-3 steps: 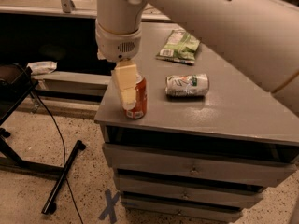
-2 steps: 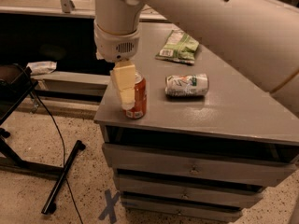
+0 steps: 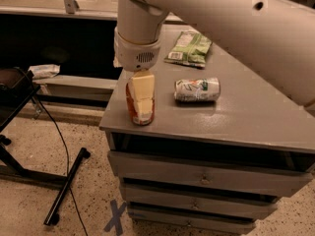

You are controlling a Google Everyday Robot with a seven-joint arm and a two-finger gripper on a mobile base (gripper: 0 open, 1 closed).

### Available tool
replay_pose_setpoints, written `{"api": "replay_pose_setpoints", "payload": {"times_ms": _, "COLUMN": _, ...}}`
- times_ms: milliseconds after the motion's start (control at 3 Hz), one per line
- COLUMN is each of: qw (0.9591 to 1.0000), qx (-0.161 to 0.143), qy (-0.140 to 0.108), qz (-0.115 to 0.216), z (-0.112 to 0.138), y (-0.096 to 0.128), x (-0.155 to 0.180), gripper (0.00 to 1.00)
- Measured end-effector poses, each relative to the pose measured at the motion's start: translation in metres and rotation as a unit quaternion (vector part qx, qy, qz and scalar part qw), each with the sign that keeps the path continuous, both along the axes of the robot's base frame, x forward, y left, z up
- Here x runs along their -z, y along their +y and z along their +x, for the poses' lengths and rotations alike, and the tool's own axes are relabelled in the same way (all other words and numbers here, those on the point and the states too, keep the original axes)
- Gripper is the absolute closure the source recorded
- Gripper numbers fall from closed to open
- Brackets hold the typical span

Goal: Pick coke can

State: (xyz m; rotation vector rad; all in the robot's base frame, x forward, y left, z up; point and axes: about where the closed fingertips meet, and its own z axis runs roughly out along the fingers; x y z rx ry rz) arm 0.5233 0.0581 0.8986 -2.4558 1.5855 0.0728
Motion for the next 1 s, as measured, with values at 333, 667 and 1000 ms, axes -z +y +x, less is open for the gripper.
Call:
{"api": "replay_pose_setpoints", "payload": {"times_ms": 333, "qw": 1.0000, "qx": 0.000, "qy": -0.002, "qz": 0.002, "z": 0.0005, "y": 0.0012, "x": -0.0002, "gripper": 0.12}}
{"api": "replay_pose_setpoints", "payload": {"times_ms": 667, "qw": 1.0000, "qx": 0.000, "qy": -0.005, "qz": 0.004, "z": 0.0012, "y": 0.0029, "x": -0.0005, "gripper": 0.43}}
{"api": "replay_pose_setpoints", "payload": {"times_ms": 1000, "qw": 1.0000, "qx": -0.001, "qy": -0.007, "qz": 0.005, "z": 0.0016, "y": 0.0040, "x": -0.0007, "gripper": 0.66}}
